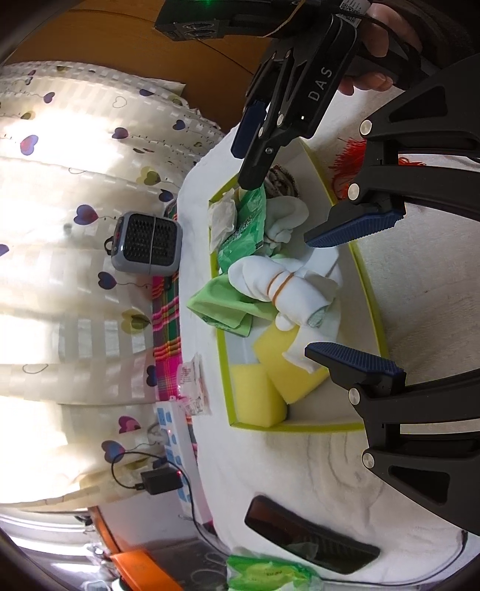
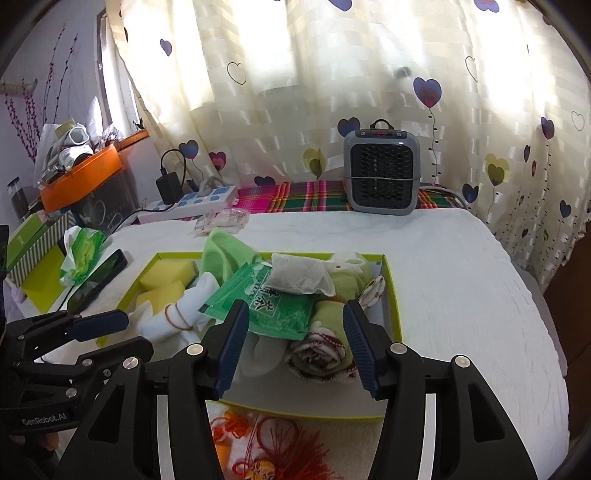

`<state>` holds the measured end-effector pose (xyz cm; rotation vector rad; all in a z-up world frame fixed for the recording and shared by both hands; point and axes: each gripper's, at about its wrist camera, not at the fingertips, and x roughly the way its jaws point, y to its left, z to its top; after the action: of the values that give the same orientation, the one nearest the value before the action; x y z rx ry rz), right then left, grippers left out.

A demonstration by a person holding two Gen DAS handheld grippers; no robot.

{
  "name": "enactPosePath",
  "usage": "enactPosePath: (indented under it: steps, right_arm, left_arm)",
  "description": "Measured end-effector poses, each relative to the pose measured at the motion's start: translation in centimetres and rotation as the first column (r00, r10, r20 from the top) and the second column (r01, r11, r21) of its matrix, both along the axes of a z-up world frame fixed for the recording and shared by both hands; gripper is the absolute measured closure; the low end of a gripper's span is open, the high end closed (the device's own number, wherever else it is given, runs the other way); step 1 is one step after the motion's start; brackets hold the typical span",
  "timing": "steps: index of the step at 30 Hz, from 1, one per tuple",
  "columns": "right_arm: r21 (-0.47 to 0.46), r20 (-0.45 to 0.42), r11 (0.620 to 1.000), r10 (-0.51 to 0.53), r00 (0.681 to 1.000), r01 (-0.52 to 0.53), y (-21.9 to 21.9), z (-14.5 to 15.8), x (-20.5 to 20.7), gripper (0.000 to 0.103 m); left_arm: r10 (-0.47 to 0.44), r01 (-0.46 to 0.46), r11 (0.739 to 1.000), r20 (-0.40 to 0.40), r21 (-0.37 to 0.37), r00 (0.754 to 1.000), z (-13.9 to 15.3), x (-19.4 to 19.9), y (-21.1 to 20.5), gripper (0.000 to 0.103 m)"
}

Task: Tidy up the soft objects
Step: 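Lower the socks and white cloth into the box and open both tools, then grasp the red-tasseled ornament with the right tool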

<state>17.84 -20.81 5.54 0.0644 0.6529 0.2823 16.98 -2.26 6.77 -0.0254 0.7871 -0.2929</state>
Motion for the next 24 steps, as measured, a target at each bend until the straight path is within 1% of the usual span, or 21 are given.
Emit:
enactPosePath:
  steps: [8,10,14,19,21,24]
  right_arm:
    - [0.028,-0.002,1.000,0.007,1.000,-0.007,-0.3,-0.1,-2.0,0.048]
    - [0.030,-0.005,1.000,0.009,1.000,-0.008,-0.3,-0.1,-2.4,0.047]
    - [0.039,-0.005,0.999,0.004,1.000,-0.004,-0.4,-0.2,-3.3,0.047]
    - [0.043,-0.013,0.999,0.004,1.000,-0.004,-0.5,-0.6,-4.2,0.047]
    - [0.042,-0.019,0.999,0.000,1.000,0.001,-0.5,-0.8,-4.6,0.047]
    - [0.048,-0.030,0.999,-0.006,1.000,0.008,-0.6,-1.0,-5.1,0.047]
  left_arm:
    - [0.007,-0.007,1.000,0.000,-0.001,1.000,0.1,-1.6,0.3,0.050]
    - [0.012,-0.012,1.000,0.009,0.016,1.000,0.2,-2.1,0.3,0.050]
    - [0.011,-0.011,1.000,0.004,0.007,1.000,0.1,-2.9,0.5,0.050]
    - [0.024,-0.024,0.999,0.001,0.021,1.000,-0.1,-3.6,0.6,0.050]
    - [0.025,-0.025,0.999,0.009,0.039,1.000,-0.2,-4.1,0.4,0.050]
    - [0.016,-0.016,0.999,0.006,0.032,1.000,-0.3,-4.7,0.4,0.050]
